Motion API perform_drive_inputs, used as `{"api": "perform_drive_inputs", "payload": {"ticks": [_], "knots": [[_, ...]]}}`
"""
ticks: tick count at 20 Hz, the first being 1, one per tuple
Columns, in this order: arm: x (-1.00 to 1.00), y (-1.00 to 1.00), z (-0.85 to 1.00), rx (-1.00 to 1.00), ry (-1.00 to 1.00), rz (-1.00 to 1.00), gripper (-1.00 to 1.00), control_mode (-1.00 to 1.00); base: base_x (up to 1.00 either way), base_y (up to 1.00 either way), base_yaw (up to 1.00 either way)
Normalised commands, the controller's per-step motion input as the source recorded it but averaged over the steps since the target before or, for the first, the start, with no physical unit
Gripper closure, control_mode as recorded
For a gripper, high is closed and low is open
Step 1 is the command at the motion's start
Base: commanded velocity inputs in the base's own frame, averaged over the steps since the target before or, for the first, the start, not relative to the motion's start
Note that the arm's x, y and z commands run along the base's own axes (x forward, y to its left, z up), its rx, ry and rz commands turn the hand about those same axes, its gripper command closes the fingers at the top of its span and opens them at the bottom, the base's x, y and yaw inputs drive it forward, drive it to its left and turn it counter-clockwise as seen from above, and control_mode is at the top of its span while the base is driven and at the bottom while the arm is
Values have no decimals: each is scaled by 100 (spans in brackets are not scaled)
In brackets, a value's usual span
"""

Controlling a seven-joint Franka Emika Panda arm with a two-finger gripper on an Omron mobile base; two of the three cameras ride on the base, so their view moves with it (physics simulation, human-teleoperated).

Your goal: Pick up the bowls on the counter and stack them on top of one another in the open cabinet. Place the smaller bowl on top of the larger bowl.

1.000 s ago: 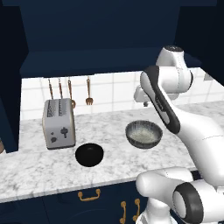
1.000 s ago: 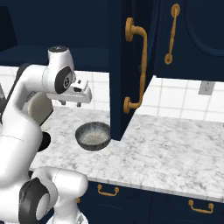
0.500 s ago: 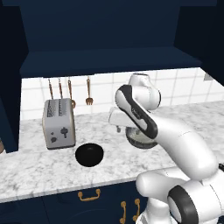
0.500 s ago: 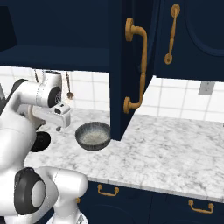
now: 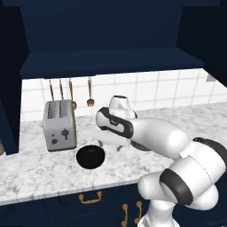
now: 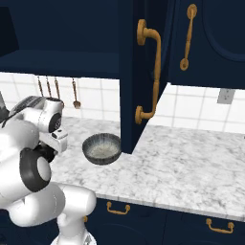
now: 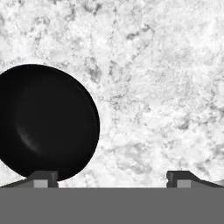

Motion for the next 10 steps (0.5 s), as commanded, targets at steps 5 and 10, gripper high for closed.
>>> {"api": "perform_drive_inputs", "payload": {"ticks": [5, 10], "knots": [[17, 26, -62, -7, -3, -5, -100, -100, 0, 0, 0], [6, 12, -58, 0, -8, -1, -100, -100, 0, 0, 0]]}}
